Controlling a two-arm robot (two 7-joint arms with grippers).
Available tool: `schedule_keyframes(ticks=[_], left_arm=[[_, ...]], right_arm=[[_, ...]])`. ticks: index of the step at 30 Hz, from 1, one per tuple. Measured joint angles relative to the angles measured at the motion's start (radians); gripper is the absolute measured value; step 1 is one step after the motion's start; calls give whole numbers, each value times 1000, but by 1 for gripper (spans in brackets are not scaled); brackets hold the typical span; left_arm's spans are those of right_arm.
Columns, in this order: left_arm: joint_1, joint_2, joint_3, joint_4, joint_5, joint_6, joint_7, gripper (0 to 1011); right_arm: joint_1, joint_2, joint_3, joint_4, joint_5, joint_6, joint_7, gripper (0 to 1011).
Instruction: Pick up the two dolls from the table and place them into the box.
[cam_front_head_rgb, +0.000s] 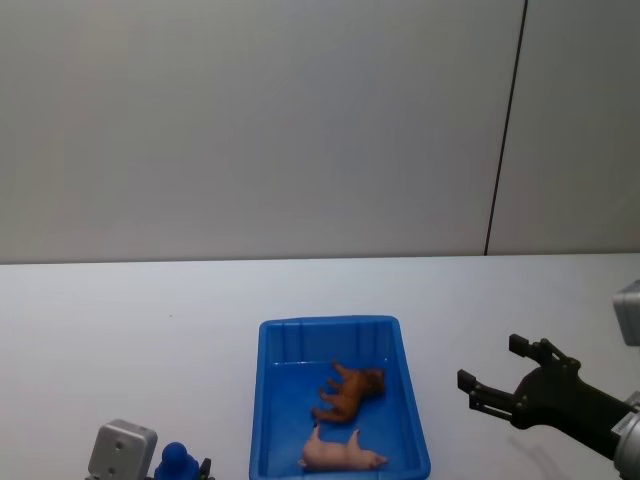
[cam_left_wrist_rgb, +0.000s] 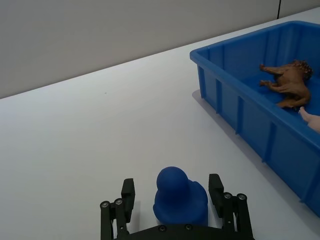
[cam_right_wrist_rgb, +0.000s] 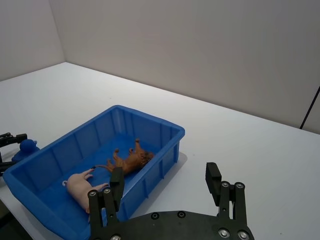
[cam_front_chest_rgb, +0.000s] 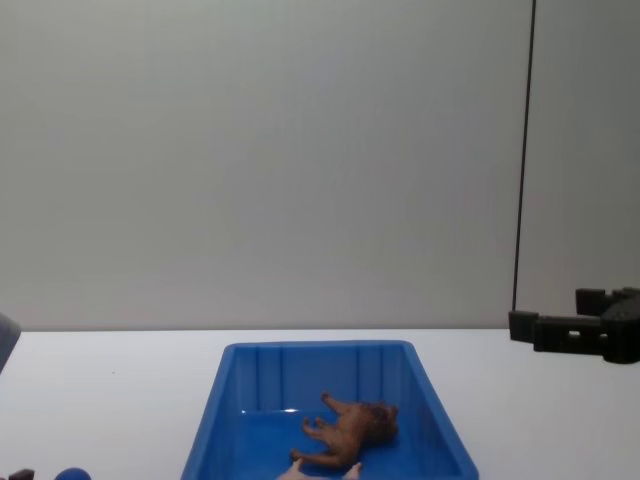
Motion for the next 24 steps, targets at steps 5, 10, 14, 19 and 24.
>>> schedule_keyframes(ticks=[5,10,14,19,24], left_arm=[[-2,-3,-3,16,0,-1,-16,849],[-4,-6,-8,28,1,-1,-35,703],[-7,-7,-13,34,4,-2,-50,572],[-17,-10,-19,36,12,-8,-72,523],[-34,-16,-25,35,26,-19,-93,496]], right_arm=[[0,0,0,0,0,0,0,1001],[0,0,0,0,0,0,0,1001],[0,0,0,0,0,0,0,1001],[0,0,0,0,0,0,0,1001],[0,0,0,0,0,0,0,1001]])
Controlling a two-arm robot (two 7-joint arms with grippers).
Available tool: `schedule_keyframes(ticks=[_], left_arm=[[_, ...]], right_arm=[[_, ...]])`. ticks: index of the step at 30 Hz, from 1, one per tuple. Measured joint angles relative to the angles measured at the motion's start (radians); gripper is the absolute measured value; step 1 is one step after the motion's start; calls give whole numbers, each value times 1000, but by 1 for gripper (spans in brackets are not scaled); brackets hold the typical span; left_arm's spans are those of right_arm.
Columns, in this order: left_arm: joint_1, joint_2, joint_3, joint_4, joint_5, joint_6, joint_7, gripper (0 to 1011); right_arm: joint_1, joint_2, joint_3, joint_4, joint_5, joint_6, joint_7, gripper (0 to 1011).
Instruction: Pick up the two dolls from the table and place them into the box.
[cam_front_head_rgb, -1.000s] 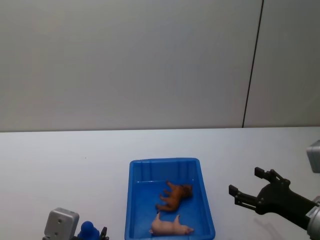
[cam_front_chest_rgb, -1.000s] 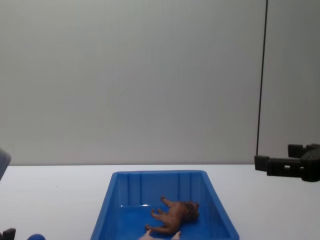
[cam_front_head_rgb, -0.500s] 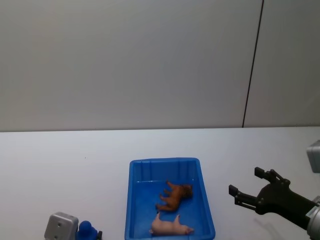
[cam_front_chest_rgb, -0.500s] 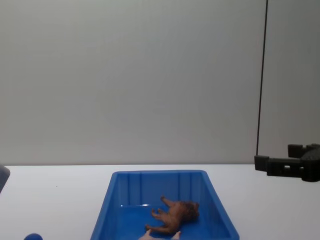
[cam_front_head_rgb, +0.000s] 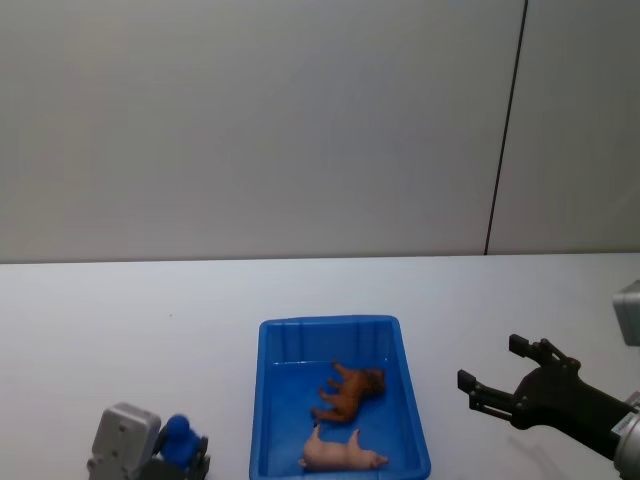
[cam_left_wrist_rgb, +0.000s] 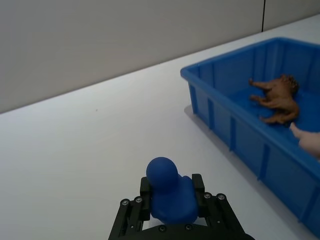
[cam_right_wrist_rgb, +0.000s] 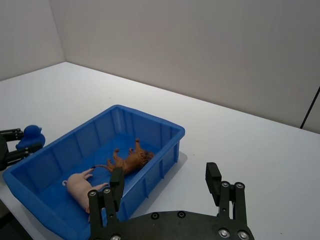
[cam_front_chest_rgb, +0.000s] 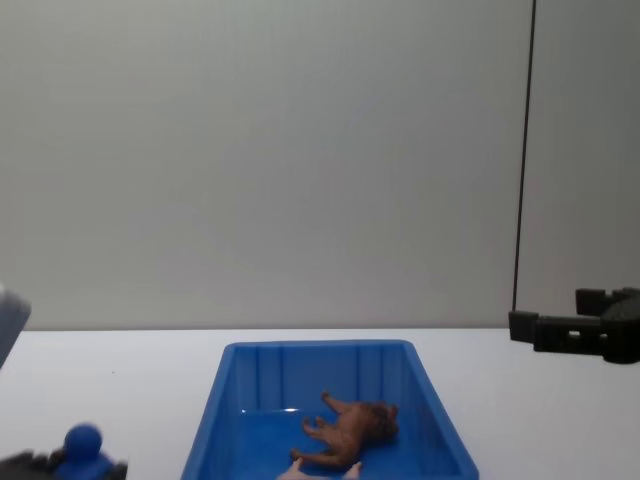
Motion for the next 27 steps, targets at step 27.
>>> schedule_keyframes(ticks=[27], left_arm=[[-225,-172,32,69,139,-100,-232,595]], right_arm=[[0,0,0,0,0,0,0,1001]])
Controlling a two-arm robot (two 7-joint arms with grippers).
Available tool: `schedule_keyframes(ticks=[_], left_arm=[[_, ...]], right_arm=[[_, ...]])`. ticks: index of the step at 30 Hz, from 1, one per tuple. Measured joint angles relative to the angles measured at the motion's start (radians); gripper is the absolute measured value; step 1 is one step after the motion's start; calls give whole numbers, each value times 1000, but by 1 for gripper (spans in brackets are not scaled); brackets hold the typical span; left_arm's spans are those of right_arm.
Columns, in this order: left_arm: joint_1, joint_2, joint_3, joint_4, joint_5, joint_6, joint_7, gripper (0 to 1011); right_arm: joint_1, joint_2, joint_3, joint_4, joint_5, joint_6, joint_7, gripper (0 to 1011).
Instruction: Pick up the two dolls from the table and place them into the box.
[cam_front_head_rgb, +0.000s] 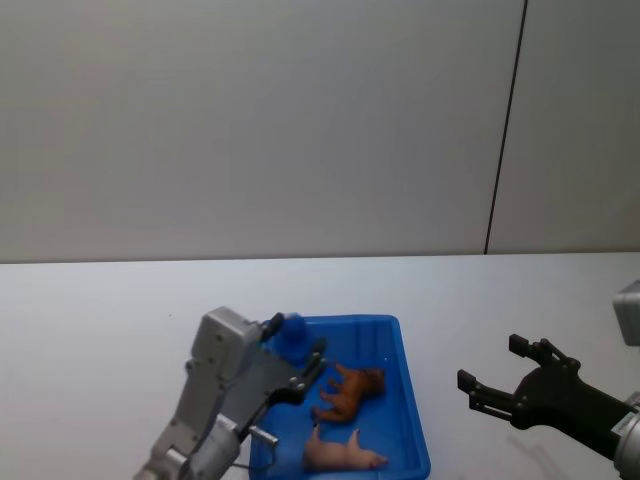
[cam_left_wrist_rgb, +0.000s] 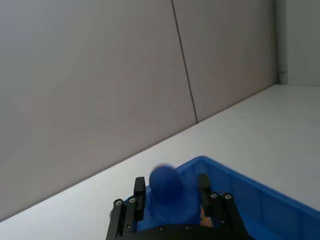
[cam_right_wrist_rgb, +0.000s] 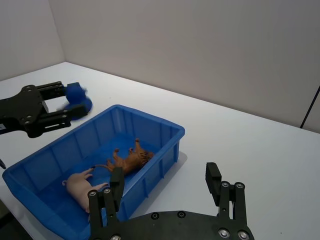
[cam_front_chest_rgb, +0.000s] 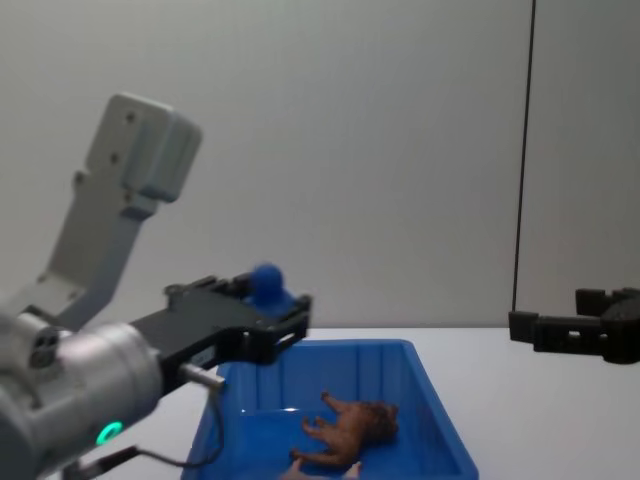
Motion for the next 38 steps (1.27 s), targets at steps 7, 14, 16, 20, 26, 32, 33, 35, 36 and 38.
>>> schedule_keyframes(ticks=[7,14,16,20,26,32,33,35,36,38], left_arm=[[-34,-39,14,39,1,-31,-42,826],[-51,-61,23,60,0,-52,-59,1001],[-52,-62,23,61,0,-54,-60,1001],[-53,-67,24,62,-4,-62,-62,1001],[-54,-70,25,62,-6,-68,-64,1001],[-55,-73,26,63,-7,-71,-65,1002],[-55,-73,26,63,-8,-72,-65,1001],[-55,-73,26,63,-8,-73,-65,1002],[-55,-73,26,64,-8,-73,-65,1001],[-55,-74,26,64,-8,-74,-65,1002]], right_arm=[[0,0,0,0,0,0,0,1001],[0,0,0,0,0,0,0,1001],[0,0,0,0,0,0,0,1001],[0,0,0,0,0,0,0,1001],[0,0,0,0,0,0,0,1001],[0,0,0,0,0,0,0,1001],[0,0,0,0,0,0,0,1001],[0,0,0,0,0,0,0,1001],[0,0,0,0,0,0,0,1001],[0,0,0,0,0,0,0,1001]])
